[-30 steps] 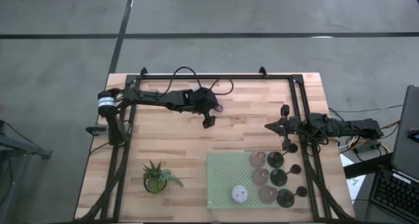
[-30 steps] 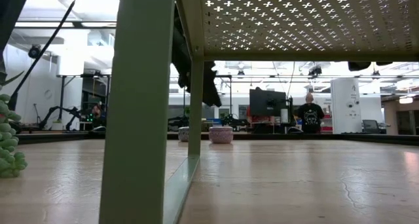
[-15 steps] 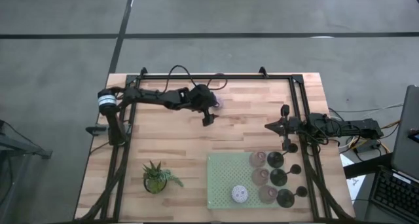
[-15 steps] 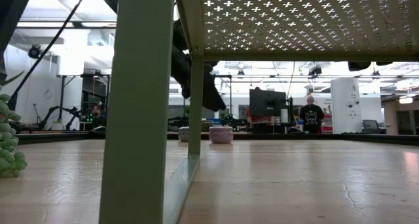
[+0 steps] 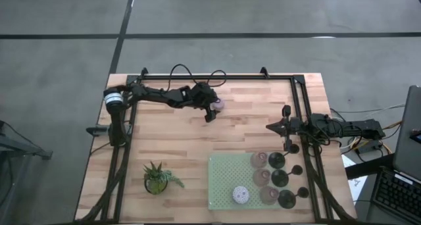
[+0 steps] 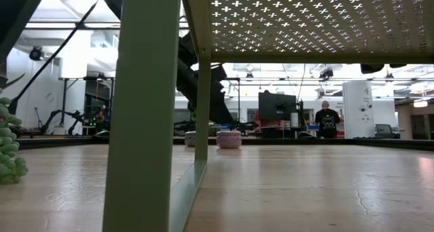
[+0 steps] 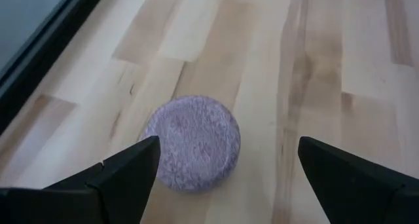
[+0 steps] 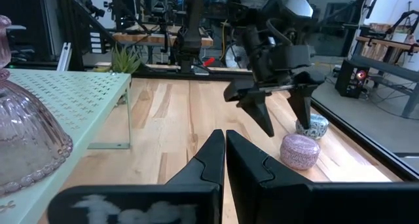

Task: Pick & Place candle stick holders
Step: Put the pink patterned scented candle on the shelf aligned with the other pink patterned scented candle

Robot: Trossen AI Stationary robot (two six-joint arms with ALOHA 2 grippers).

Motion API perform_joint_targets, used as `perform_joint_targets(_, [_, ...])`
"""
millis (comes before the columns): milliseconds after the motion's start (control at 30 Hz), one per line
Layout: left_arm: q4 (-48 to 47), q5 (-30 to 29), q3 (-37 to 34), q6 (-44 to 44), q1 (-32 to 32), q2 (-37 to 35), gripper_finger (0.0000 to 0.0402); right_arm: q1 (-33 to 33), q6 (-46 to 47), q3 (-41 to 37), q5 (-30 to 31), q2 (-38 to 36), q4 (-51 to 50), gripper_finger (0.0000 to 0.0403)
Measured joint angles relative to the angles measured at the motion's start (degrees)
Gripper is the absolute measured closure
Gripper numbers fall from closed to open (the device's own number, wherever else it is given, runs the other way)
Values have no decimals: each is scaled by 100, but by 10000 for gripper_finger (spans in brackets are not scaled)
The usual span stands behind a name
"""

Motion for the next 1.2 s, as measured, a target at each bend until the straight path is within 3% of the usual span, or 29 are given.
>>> perform_joint_targets(400, [371,-231,97,34,149,315,38,2,-12,-1,-3,-3,0,394])
perform_joint_targets(967, [758,46,99,-134,283,803,40,2,-2,-1,1,1,2,394])
perform_joint_targets(1200, [800,111,101,-235,285,803,70,2,-11,0,-3,-1,1,394])
